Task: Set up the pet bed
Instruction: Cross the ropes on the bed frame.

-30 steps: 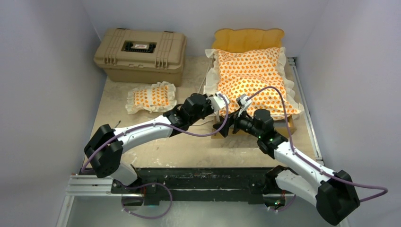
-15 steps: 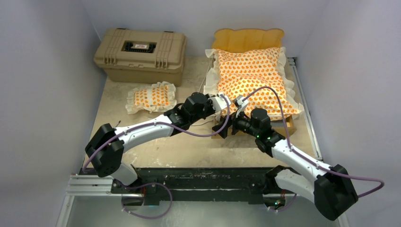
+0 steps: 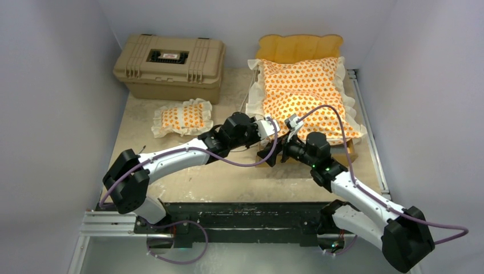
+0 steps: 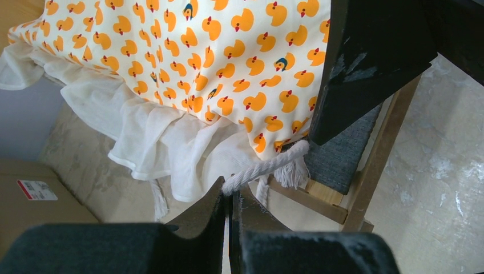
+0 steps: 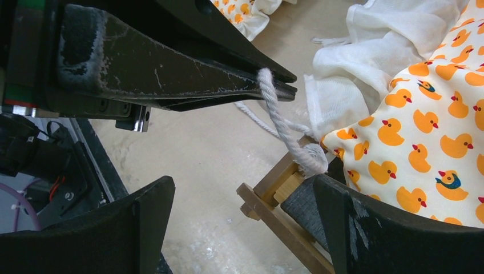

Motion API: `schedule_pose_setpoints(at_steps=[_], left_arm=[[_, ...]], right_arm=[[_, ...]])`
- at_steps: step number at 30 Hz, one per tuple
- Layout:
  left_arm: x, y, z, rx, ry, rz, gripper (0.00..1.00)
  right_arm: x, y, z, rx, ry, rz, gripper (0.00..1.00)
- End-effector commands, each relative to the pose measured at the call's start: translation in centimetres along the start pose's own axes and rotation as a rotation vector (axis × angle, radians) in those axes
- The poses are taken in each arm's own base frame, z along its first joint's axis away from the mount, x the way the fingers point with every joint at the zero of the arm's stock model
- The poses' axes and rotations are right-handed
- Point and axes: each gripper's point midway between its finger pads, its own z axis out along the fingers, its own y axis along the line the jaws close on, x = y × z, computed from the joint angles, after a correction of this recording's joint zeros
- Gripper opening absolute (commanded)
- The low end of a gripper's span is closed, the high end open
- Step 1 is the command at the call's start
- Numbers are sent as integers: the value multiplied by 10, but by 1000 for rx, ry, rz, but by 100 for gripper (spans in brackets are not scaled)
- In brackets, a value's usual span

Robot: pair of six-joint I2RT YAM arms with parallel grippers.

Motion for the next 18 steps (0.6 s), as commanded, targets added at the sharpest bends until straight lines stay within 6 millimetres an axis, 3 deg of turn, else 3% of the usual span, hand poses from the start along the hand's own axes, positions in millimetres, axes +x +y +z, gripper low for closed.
schedule_pose_setpoints(at_steps=[1,9,18], left_arm=[[-27,-1,2,30,-72,-19,0],[-42,-1,-3,49,-122,-36,0],[-39,-1,3,40,-122,-36,0]], right_arm=[[-4,-2,-2,11,-27,-8,96],[1,1,-2,-11,-12,-15,95],[2,1,-1,-18,-4,-18,95]])
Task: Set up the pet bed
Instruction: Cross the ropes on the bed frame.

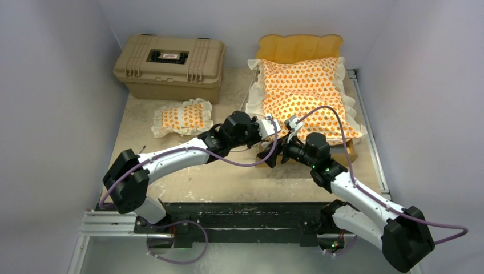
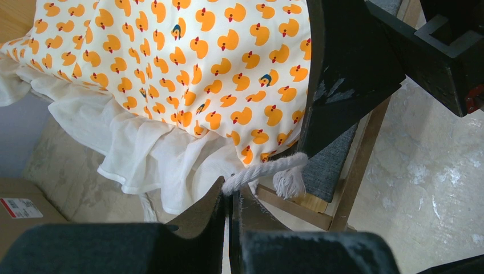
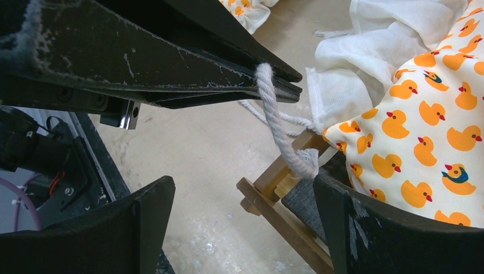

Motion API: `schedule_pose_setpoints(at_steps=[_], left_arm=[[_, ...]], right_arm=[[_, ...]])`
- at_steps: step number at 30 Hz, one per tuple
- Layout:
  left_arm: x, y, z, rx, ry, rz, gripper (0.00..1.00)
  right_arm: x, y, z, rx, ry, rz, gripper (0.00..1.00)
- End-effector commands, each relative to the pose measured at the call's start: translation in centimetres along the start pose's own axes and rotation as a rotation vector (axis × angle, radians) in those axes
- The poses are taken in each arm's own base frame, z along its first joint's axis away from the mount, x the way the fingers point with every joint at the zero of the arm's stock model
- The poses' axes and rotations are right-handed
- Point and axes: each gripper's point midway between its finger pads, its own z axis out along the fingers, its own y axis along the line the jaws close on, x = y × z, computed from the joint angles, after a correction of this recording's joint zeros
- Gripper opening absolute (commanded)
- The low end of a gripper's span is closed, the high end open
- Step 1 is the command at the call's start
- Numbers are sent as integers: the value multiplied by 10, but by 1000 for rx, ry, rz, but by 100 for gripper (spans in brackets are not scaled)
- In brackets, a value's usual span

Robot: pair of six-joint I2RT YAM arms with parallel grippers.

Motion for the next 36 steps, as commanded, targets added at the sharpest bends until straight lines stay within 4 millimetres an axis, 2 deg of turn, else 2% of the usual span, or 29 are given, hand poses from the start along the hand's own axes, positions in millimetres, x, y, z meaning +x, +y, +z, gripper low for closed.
schedule_pose_setpoints(at_steps=[1,8,14,22,29,36], left_arm=[[-27,9,3,-25,-81,-12,0],[-15,12,9,-45,-83,-35,0],[5,18,15,-55,-47,-50,0],[29,29,6,-90,17,-42,0],[26,38,1,-111,18,-26,0],[23,38,-2,-110,17,-22,0]], right_arm=[[-3,1,1,-14,-12,-20,95],[-1,1,4,-22,-3,-26,95],[-5,2,8,-35,-3,-36,95],[-5,3,10,-40,8,-38,95],[-3,6,18,-79,36,-33,93],[-7,-19,21,75,23,12,92]])
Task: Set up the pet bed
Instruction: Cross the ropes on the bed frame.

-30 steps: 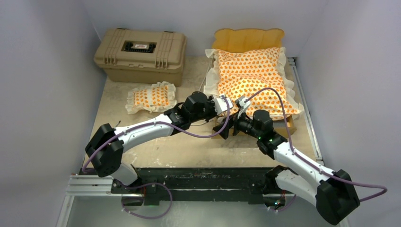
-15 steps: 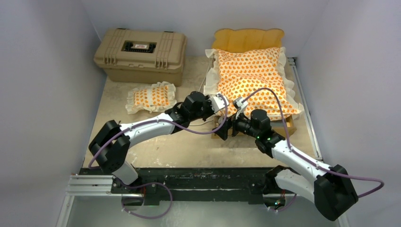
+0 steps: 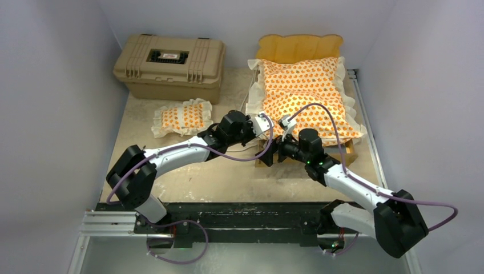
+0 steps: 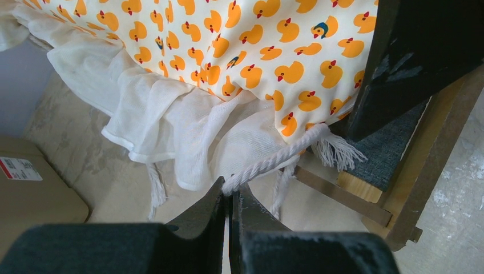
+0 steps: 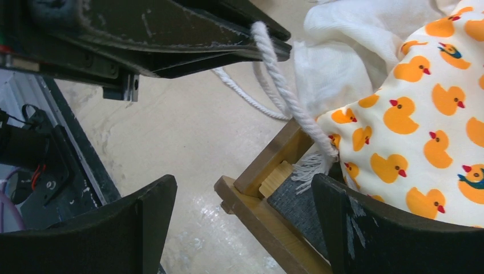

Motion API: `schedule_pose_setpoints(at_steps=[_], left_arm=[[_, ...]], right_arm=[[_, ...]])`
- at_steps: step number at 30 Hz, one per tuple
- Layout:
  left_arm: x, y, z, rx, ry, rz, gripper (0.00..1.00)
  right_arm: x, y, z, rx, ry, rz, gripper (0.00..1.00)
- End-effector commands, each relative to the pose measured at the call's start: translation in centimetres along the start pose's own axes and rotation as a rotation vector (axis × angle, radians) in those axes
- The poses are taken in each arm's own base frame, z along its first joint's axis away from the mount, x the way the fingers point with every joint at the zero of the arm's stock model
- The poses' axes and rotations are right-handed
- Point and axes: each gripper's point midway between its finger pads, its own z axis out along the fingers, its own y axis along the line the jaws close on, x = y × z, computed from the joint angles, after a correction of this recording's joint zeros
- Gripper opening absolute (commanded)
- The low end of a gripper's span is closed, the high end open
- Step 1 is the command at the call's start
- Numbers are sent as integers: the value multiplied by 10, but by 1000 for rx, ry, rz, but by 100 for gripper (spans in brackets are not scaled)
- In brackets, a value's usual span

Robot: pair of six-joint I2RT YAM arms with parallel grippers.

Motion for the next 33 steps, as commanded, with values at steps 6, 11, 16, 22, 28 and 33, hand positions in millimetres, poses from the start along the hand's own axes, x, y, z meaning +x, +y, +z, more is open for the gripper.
schedule_pose_setpoints(at_steps=[6,11,16,22,28,33], left_arm=[[-22,12,-12,-31,-60,3,0],[-25,12,-12,-27,-67,2,0],[-25,12,-12,-25,-67,0,0],[-25,10,-10,-18,-68,-5,0],[-26,10,-10,-17,-65,-4,0],[-28,10,-10,-7,-62,-4,0]], right_arm=[[-31,-11,6,81,-85,25,92],[-35,-11,12,74,-107,43,92],[-35,-13,17,73,-118,55,91],[-34,-8,24,36,-114,63,90],[-31,-2,30,13,-100,69,90],[-18,-1,39,3,-70,70,90]])
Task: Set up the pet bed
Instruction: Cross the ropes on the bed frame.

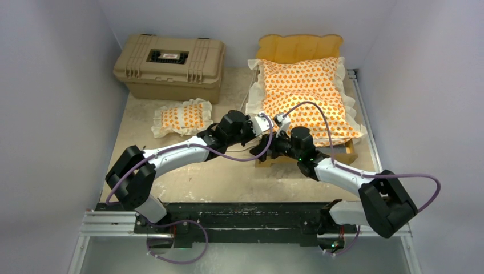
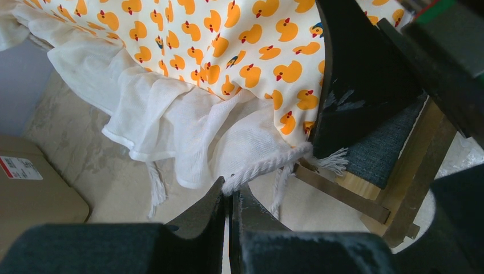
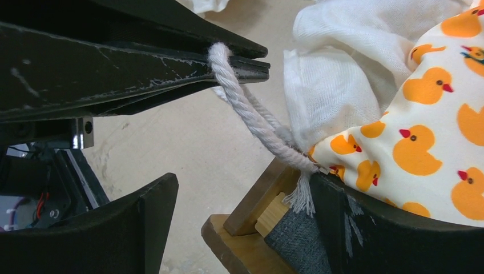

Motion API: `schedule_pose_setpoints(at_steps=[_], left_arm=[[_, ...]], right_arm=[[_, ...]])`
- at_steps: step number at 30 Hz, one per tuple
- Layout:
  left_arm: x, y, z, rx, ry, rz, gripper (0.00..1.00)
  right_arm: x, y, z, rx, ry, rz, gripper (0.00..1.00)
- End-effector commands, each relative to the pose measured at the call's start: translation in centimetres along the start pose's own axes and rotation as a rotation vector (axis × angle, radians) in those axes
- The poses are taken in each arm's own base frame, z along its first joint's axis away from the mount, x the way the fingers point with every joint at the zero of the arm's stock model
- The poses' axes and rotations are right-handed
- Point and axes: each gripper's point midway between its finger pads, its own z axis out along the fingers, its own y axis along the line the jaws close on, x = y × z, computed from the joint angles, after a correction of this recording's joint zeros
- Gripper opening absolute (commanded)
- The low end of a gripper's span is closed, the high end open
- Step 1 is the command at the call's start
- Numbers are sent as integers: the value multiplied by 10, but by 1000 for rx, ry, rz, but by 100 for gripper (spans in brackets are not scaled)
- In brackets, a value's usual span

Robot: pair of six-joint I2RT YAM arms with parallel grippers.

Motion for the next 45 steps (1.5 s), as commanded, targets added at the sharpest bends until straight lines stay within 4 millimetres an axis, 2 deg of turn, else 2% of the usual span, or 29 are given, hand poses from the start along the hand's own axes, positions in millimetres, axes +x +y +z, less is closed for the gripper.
schedule_pose_setpoints(at_steps=[1,2,3,7,13,22,26,30,35,45], left_arm=[[-28,10,-8,-4,-59,-4,0],[-29,9,-8,1,-60,-4,0],[-30,8,-9,7,-59,-5,0],[-33,5,-10,35,-54,-4,0],[-32,-3,-11,90,-22,-3,0],[-22,-1,-9,73,12,13,0],[-21,2,-8,55,13,21,0],[-22,3,-8,50,13,23,0],[-24,1,-7,59,6,18,0],[-24,0,-6,63,10,20,0]], right_arm=[[-16,10,11,-40,-47,-20,90],[-14,8,12,-37,-44,-18,98],[-12,7,13,-31,-45,-16,99],[-6,-2,17,2,-47,-11,99],[-5,0,19,-18,-41,-19,99],[-34,-12,-14,141,-115,-63,99],[-39,-2,-21,113,-111,-77,99],[-34,11,-19,37,-79,-81,99],[-25,16,-11,-13,-51,-66,99],[-27,21,2,-31,-36,-33,99]])
